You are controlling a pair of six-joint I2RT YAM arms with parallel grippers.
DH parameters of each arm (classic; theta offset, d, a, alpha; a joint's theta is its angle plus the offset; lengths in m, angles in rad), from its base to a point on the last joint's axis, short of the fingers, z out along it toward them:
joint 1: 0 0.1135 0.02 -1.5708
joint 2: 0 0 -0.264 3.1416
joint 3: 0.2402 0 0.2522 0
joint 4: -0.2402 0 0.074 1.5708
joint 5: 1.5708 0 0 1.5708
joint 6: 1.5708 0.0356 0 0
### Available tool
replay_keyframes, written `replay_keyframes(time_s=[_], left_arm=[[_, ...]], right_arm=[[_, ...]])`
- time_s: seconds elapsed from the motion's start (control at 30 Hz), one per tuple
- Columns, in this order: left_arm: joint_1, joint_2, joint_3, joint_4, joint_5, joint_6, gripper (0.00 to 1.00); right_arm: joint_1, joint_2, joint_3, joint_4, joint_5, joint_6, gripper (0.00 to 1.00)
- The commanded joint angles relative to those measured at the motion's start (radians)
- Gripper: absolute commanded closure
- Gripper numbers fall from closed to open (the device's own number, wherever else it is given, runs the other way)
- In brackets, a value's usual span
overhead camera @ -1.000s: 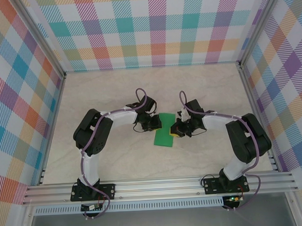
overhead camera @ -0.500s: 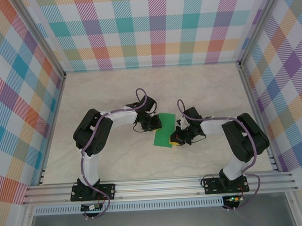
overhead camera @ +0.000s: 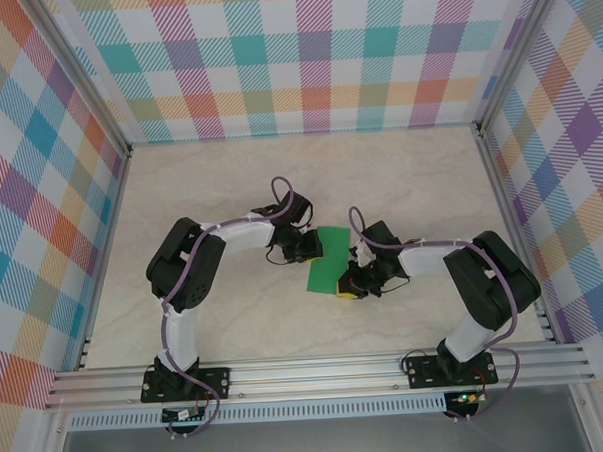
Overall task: Fold a paper plane with a square sheet of paper (pick it up from the middle)
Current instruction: First fold in half a square sheet of paper at the center of the table.
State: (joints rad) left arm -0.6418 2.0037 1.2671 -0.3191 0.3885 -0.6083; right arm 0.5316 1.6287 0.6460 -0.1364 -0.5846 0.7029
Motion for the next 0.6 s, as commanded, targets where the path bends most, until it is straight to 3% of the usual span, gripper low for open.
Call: replay_keyframes(time_s=[0.0,0.07,0.17,0.27,0.33,0.57], left_arm=[[-0.006,-0.027,0.005,-0.051,0.007,0.006,0.85],[-0.006,-0.060,0.005,-0.045,0.007,0.001,0.81],[-0.005,-0.126,0.003,-0.051,-0.023,-0.003,0.71],[0.006,-0.186,-0.022,-0.057,-0.069,-0.011,0.56],[0.031,-0.194,-0.041,-0.052,-0.037,-0.026,0.50],[0.068,-0.150,-0.098,0.102,0.129,-0.079,0.43]], right_arm=[[0.005,-0.054,0.017,-0.099,0.054,-0.020,1.00],[0.004,-0.100,0.054,-0.153,0.110,-0.033,0.98],[-0.023,-0.132,0.104,-0.225,0.223,-0.036,0.87],[-0.079,-0.113,0.142,-0.228,0.234,-0.024,0.80],[-0.099,-0.096,0.160,-0.211,0.232,-0.012,0.72],[-0.114,-0.017,0.228,-0.193,0.210,-0.004,0.71]])
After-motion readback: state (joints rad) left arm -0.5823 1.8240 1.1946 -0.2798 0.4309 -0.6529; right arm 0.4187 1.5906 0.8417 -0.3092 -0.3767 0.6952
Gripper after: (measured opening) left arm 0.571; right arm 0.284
